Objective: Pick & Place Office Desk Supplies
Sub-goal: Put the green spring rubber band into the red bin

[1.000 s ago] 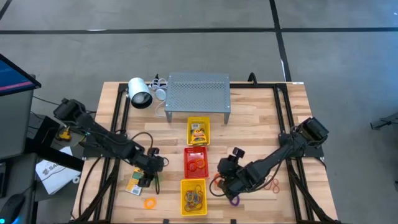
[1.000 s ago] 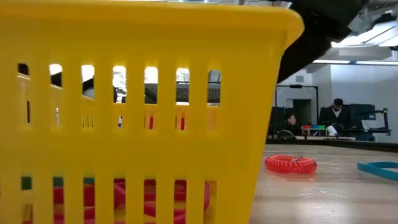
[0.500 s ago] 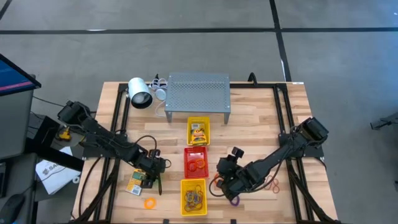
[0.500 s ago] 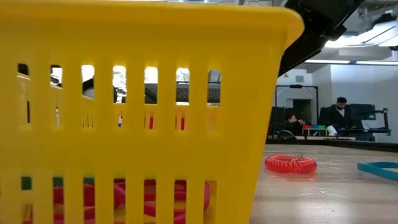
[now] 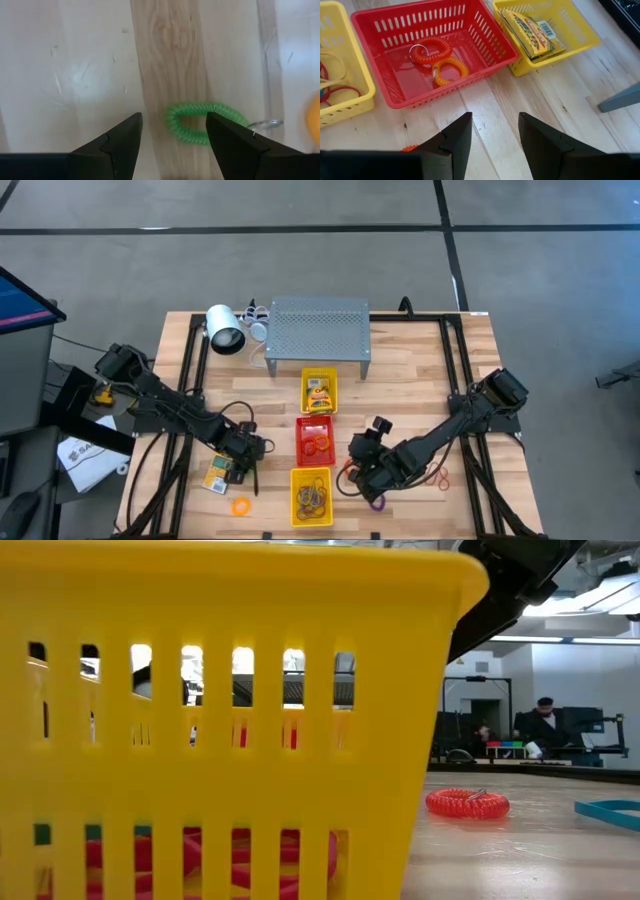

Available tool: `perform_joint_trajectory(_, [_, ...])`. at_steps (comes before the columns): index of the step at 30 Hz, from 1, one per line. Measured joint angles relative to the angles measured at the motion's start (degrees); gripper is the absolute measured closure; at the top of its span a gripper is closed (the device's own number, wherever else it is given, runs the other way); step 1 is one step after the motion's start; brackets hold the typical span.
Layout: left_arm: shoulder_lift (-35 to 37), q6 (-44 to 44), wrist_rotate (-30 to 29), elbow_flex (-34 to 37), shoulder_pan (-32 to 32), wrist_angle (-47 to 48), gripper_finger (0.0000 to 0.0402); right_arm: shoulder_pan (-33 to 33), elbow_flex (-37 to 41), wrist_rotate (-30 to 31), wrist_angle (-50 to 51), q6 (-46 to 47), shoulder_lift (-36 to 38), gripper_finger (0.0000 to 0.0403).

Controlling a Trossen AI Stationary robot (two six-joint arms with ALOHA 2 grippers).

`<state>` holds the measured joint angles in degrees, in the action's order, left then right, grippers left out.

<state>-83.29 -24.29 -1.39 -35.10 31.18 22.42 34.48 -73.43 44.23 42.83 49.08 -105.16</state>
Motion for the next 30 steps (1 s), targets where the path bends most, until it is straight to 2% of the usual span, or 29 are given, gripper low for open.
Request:
perform_joint_trajectory(15, [-0.02,0.51,-0.59,0.05,0.0,1.72,0.0188,0.0,-0.02,-0.02,0.0,0.02,0.0,0.0246])
perform_joint_trajectory(30, [-0.09,1.73,-1.21,0.19,-0.33,2.26,0.0315,0.0,-0.02,-0.04,0.0,0.02,0.0,0.0246])
